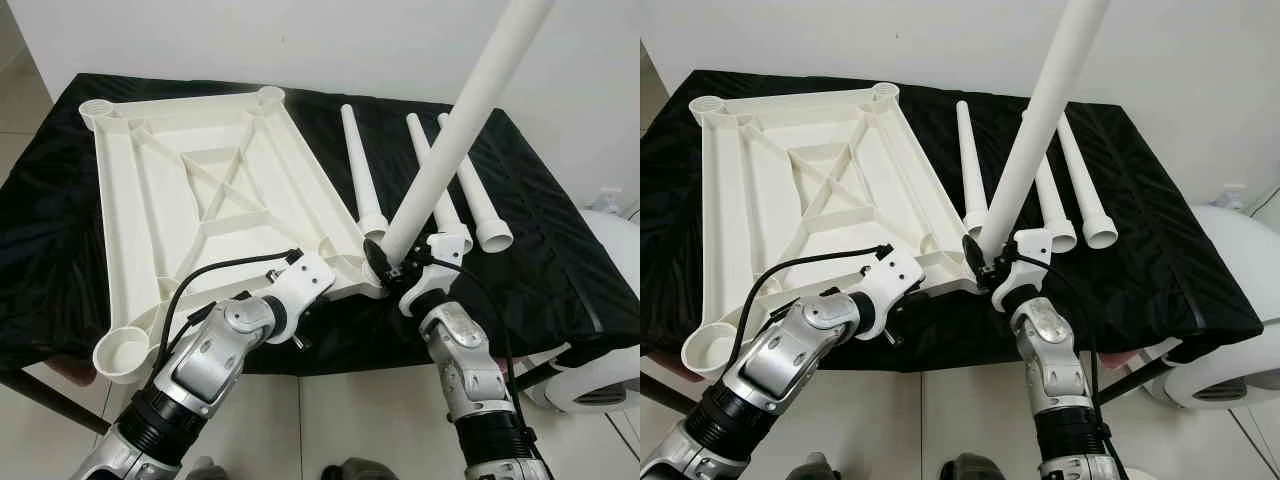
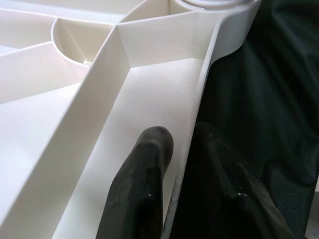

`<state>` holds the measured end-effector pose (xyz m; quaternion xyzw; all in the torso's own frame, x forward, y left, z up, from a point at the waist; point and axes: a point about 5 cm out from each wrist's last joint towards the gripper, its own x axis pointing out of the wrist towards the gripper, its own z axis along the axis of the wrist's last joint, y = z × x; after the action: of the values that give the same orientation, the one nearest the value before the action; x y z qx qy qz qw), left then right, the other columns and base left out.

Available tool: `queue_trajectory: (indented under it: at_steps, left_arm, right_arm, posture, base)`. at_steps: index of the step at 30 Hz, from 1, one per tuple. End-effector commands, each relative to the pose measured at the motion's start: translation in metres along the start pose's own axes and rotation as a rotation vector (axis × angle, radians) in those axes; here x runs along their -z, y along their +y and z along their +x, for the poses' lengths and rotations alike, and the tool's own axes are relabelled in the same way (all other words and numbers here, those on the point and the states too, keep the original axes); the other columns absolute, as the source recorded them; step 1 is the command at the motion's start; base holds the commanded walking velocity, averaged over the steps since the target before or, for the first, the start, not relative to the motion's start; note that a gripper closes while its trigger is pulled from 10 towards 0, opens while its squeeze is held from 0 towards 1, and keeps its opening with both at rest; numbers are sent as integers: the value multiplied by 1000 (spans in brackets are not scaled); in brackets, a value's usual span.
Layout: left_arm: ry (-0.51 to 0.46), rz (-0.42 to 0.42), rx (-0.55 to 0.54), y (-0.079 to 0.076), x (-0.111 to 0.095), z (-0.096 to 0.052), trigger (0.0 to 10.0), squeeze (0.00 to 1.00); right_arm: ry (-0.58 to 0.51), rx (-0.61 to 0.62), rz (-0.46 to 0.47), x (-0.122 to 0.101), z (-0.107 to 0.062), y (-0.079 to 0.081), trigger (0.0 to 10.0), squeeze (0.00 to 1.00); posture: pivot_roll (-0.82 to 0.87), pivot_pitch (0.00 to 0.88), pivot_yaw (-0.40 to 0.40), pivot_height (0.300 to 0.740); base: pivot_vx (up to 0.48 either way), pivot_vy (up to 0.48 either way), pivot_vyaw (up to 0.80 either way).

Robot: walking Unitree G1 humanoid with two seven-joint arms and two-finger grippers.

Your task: Building children table

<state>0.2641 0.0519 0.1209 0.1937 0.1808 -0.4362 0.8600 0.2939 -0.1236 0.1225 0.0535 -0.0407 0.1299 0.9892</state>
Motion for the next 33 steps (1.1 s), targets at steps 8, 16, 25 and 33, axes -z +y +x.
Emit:
queue_trajectory:
  at_steps: [8,16,25,33]
  left_arm:
    - [-2,-11,139,-24,0,8,10000,0]
    - [-2,-15,132,-23,0,7,10000,0]
    - [-1,-15,126,-21,0,6,10000,0]
    - [2,-11,125,-20,1,6,10000,0]
  right_arm:
    - [-24,56,26,-8,9,20,10000,0]
    - [-68,25,68,-15,6,21,10000,1000]
    - [-117,-121,117,-28,-1,14,10000,1000]
    - [-28,-292,16,-19,-9,-8,10000,0]
  posture:
    - [1,34,-91,740]
    - [3,38,-93,740]
    - [4,40,-91,740]
    - [1,35,-84,740]
  base:
    - [0,0,0]
    - [0,0,0]
    - [0,0,0]
    - [0,0,0]
